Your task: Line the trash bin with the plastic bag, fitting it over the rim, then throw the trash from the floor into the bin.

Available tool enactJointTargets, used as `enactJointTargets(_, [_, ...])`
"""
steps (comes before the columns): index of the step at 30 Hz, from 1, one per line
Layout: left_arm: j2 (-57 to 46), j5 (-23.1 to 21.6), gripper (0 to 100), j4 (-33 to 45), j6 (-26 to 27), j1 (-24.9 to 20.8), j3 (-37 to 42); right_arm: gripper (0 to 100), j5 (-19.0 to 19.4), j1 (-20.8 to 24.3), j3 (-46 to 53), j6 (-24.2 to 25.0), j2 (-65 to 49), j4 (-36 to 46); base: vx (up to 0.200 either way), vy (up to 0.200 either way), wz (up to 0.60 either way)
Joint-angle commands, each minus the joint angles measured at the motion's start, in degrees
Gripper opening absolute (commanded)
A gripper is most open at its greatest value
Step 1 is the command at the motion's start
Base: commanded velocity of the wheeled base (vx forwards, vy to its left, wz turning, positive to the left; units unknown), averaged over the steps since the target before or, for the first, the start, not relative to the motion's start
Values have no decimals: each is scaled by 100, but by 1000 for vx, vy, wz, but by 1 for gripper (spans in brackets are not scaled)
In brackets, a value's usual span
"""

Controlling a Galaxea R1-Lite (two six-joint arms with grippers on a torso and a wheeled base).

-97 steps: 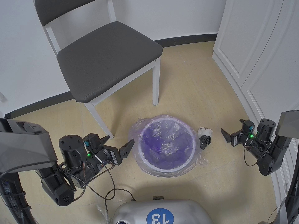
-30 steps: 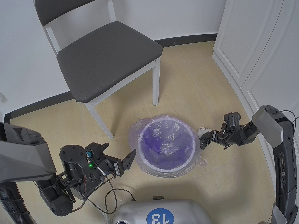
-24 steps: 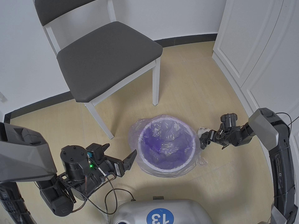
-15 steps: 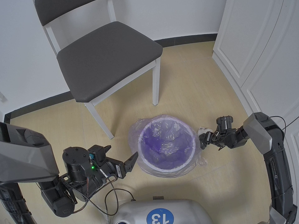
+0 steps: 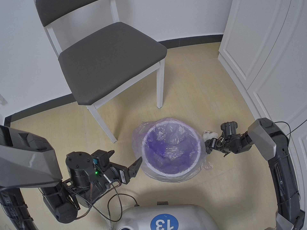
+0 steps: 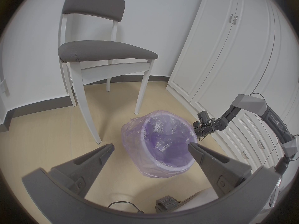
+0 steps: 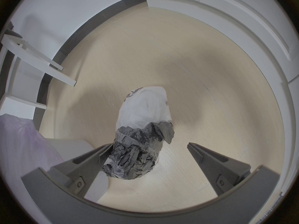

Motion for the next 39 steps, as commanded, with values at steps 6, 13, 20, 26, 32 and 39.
enactJointTargets(6, [40, 78, 100, -105, -3, -88, -19, 0, 1, 2, -148, 3, 41, 206, 0, 0, 0])
enactJointTargets(13, [67, 87, 100, -105, -3, -105, -19, 0, -113, 20, -148, -32, 32, 215, 0, 0, 0])
enactJointTargets(20, [111, 96, 100, -105, -3, -132, -19, 0, -342, 90, -209, -41, 23, 390, 0, 0, 0])
enactJointTargets(26, [111, 96, 100, -105, -3, -140, -19, 0, -552, 81, -376, -67, 137, 399, 0, 0, 0])
enactJointTargets(32, [102, 184, 100, -105, -3, -211, -1, 0, -1009, -16, -403, -120, 181, 408, 0, 0, 0])
enactJointTargets(39, [-12, 438, 100, -105, -3, -413, -36, 0, -878, -51, 221, -111, -654, 338, 0, 0, 0])
